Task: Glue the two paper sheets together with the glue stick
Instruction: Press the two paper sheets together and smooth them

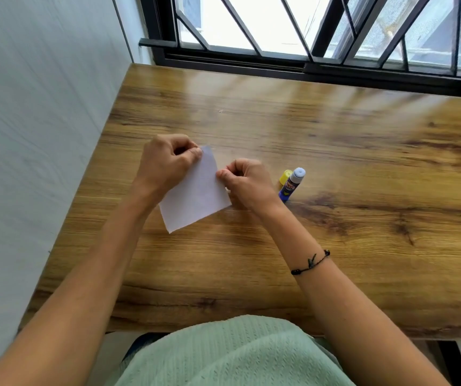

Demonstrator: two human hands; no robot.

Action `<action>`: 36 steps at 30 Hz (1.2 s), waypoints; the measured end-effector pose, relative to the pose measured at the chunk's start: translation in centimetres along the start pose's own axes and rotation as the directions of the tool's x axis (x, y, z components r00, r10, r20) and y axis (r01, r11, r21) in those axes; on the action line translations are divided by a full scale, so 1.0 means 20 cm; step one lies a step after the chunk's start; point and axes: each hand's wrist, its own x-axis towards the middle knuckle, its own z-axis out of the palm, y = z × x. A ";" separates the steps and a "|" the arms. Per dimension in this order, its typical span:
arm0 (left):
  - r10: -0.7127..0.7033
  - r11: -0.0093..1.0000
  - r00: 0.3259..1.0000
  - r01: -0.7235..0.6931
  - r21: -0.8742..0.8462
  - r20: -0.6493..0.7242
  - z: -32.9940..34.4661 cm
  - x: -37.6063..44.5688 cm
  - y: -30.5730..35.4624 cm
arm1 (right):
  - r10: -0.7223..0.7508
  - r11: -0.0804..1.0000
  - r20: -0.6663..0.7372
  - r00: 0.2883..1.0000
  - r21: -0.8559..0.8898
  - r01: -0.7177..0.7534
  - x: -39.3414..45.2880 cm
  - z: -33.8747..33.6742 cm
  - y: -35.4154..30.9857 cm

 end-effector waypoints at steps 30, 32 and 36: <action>0.312 0.940 0.950 -0.306 0.154 -0.021 0.08 -0.11 0.03 | -0.201 0.869 0.347 0.916 -0.370 0.330 0.00 -0.08 -0.17; 0.208 0.975 0.978 -0.208 0.076 0.008 0.06 -0.09 0.05 | -0.221 0.862 0.339 0.914 -0.370 0.346 0.01 -0.09 -0.19; -0.013 0.983 0.960 0.064 -0.173 0.280 0.00 -0.04 0.06 | -0.217 0.847 0.388 0.896 -0.381 0.370 0.01 -0.10 -0.21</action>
